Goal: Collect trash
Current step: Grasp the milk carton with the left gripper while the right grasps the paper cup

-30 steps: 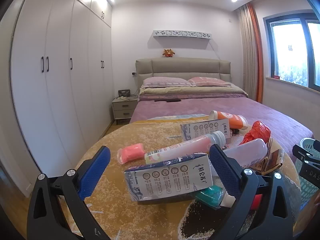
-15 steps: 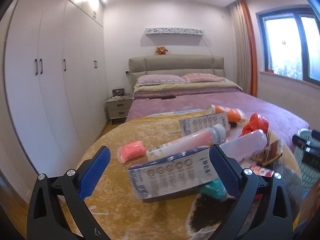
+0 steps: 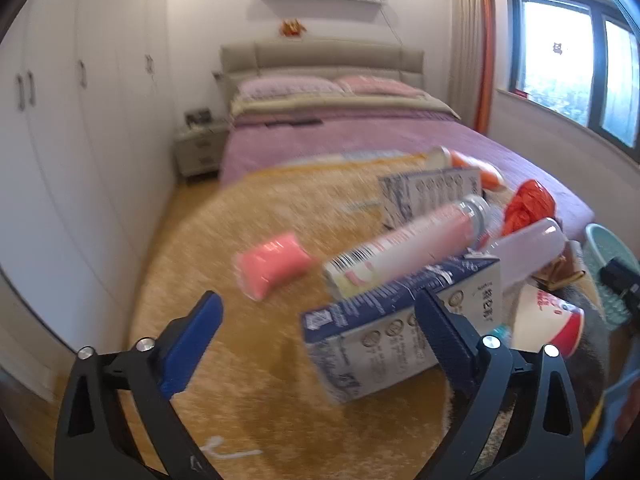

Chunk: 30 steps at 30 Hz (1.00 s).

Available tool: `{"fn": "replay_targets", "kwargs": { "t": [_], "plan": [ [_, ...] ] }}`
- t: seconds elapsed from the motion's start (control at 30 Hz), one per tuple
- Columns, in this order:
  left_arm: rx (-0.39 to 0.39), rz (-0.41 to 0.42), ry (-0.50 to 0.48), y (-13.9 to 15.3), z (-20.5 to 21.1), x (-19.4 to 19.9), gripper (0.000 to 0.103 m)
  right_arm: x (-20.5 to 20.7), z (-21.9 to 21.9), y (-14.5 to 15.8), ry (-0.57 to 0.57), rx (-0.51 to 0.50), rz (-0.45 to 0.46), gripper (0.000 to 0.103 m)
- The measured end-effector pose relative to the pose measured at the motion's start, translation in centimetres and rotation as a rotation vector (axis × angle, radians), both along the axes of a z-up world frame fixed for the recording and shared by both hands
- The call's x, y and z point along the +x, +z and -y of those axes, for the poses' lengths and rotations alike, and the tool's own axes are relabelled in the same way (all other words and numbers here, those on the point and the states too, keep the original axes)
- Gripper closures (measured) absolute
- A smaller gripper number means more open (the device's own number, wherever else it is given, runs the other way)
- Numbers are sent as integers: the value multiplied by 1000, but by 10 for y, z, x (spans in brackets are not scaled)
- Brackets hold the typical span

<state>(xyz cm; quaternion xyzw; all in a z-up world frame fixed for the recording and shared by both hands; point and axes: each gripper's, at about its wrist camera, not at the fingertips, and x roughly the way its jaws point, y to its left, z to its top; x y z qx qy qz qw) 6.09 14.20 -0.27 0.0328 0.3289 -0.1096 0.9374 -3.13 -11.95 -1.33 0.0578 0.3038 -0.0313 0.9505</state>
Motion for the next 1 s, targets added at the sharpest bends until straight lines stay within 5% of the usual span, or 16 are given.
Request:
{"fn": "replay_targets", "kwargs": {
  "t": [0.1,0.17,0.3,0.53,0.6,0.67,0.77,0.93,1.0],
  "plan": [
    [-67,-75,-27,-10,-1,4,24,3,-2,-10,57,69,-41,39],
    [-110,-125,-45,-18,0,3,44,3,-5,-14,83,89,-56,39],
    [-219,-199,-92,-26,-2,-13,56,7,-10,-23,105,99,-92,39],
    [-219,-282,-167,-29,14,-56,48,17,-16,-34,159,143,-138,39],
    [-132,-204,-119,-21,15,-64,23,18,-20,-35,171,137,-145,39],
    [-52,-110,-98,-9,16,-65,12,18,-22,-35,183,133,-148,39],
    [-4,-62,-158,0,25,-44,12,20,-23,-34,199,145,-155,36],
    [9,-224,-341,-12,61,-4,12,25,-21,-36,204,145,-166,27],
    [19,-287,-340,-23,70,3,28,28,-20,-36,209,156,-173,26]
  ]
}}
